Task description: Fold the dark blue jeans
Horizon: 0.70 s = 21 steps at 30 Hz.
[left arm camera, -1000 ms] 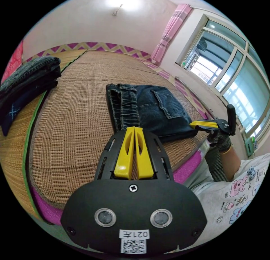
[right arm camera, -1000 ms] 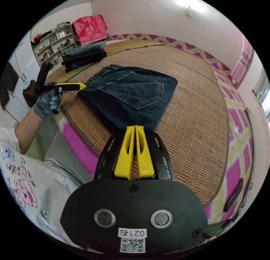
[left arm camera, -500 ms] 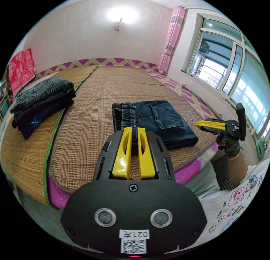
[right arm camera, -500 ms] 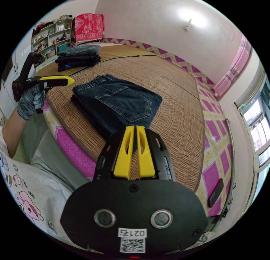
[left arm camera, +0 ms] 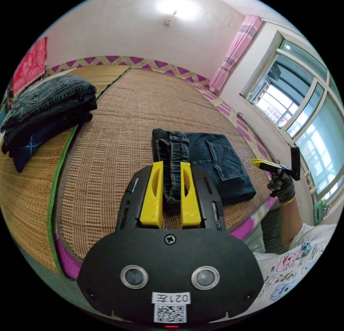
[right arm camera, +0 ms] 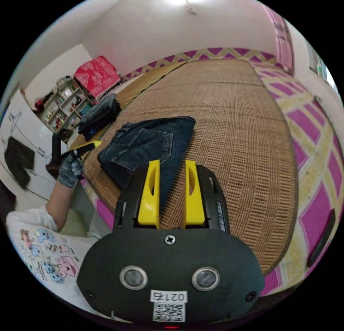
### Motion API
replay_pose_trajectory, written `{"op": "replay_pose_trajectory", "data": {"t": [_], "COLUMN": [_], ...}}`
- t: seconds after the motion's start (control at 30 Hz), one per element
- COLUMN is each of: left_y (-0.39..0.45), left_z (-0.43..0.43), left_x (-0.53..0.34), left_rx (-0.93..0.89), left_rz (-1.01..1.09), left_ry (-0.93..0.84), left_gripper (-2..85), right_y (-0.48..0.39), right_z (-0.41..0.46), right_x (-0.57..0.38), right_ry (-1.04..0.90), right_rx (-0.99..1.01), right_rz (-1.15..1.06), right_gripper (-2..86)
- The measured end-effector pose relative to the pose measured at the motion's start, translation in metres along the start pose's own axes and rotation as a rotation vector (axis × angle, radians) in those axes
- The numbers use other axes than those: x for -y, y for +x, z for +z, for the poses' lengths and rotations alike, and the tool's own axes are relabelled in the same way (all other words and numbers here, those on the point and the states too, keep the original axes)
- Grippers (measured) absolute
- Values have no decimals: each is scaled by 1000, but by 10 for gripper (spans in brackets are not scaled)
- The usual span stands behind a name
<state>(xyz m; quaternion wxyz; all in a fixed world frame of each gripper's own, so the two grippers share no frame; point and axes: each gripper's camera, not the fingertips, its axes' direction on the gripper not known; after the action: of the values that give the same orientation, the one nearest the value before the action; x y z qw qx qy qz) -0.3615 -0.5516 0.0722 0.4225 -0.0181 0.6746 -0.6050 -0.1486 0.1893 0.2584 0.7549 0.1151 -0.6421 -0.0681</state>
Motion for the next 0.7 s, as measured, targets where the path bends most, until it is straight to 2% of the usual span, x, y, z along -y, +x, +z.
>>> {"op": "replay_pose_trajectory", "data": {"t": [0.17, 0.7], "left_y": [1, 9], "left_z": [10, 30], "left_x": [14, 53], "left_rx": [70, 109], "left_rz": [3, 48], "left_ry": [-12, -14], "left_gripper": [64, 65], "right_y": [42, 67], "right_z": [-4, -22], "right_x": [20, 74], "right_ry": [-8, -45], "right_rx": [47, 57], "right_rz": [86, 52], "right_gripper": [113, 116]}}
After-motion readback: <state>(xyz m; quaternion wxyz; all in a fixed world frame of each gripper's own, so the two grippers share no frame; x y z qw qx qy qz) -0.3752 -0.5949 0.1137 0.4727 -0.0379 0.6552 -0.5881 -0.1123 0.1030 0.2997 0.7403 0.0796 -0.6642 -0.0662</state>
